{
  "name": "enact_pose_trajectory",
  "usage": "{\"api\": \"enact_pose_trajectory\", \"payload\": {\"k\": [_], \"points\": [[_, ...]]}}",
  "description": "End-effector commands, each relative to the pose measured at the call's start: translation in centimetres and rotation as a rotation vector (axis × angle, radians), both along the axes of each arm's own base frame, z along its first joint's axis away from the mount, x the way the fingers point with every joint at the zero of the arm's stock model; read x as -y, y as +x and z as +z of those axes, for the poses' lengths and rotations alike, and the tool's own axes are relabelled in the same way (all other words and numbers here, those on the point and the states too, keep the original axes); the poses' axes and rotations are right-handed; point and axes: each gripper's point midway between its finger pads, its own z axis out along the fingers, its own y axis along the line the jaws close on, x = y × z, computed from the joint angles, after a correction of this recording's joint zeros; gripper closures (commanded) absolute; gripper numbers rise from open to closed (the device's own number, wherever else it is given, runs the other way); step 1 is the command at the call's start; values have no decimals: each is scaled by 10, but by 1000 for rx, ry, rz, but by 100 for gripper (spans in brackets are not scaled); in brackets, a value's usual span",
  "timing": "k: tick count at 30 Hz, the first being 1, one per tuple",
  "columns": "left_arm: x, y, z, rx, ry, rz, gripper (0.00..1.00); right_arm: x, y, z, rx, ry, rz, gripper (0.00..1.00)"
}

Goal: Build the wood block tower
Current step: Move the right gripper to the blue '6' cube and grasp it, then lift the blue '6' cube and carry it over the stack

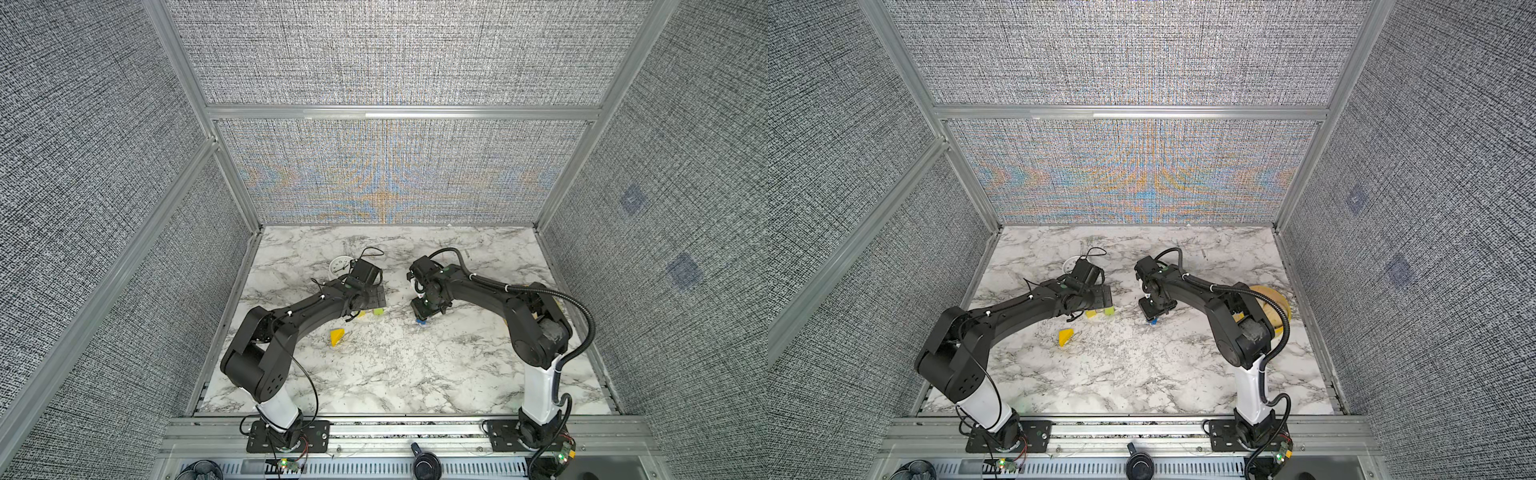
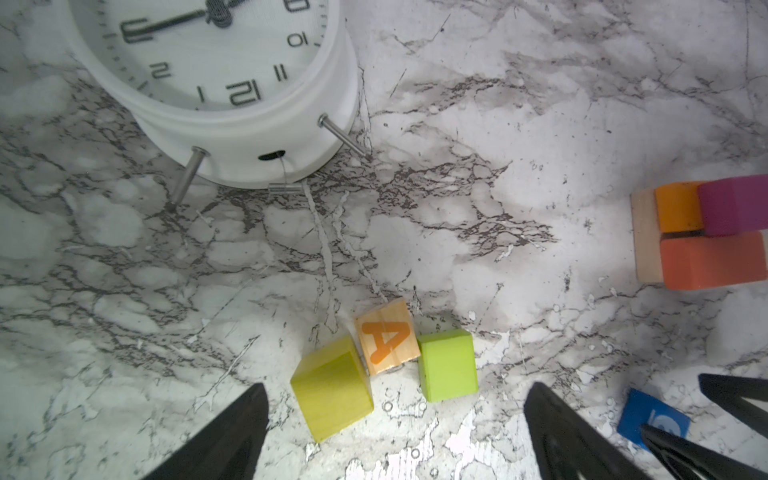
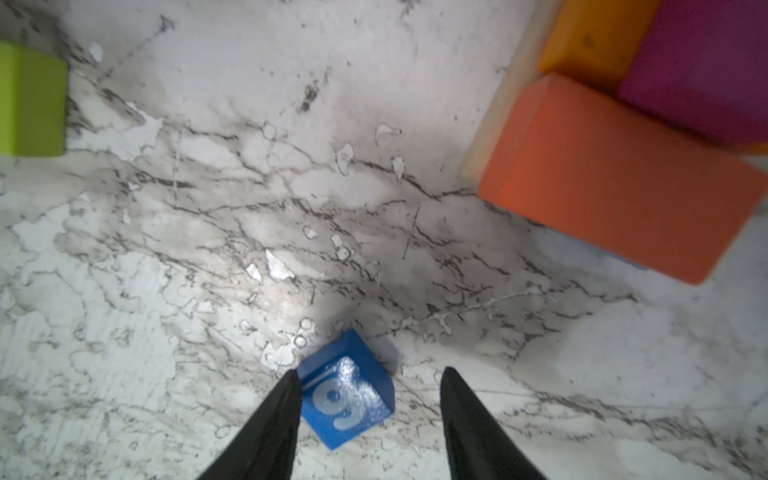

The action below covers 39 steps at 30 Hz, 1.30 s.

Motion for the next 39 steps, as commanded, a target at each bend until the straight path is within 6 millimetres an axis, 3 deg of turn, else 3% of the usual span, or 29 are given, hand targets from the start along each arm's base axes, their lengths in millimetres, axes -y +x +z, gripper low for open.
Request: {"api": "enact_pose_trajectory", "payload": {"k": [1, 8, 18, 21, 24, 32, 39], "points": [[-1, 1, 1, 1, 0, 11, 3, 3, -5, -8, -23, -41, 11, 44], [-1, 1, 1, 1, -3, 12, 3, 5, -7, -12, -36, -54, 9, 46], [-3, -4, 5, 1, -13, 15, 3, 10, -13, -3, -39, -55, -25, 54], [-5, -9, 9, 8, -25, 20, 3, 11, -15, 2, -36, -46, -44, 65], [-8, -14, 13, 15, -31, 23, 3, 12, -20, 4, -42, -33, -60, 68], [-14, -24, 24, 25, -29, 34, 3, 17, -26, -3, -64, -32, -126, 66], [-21, -34, 36, 24, -26, 36, 3, 11, -25, -6, -81, 0, -163, 53]]}}
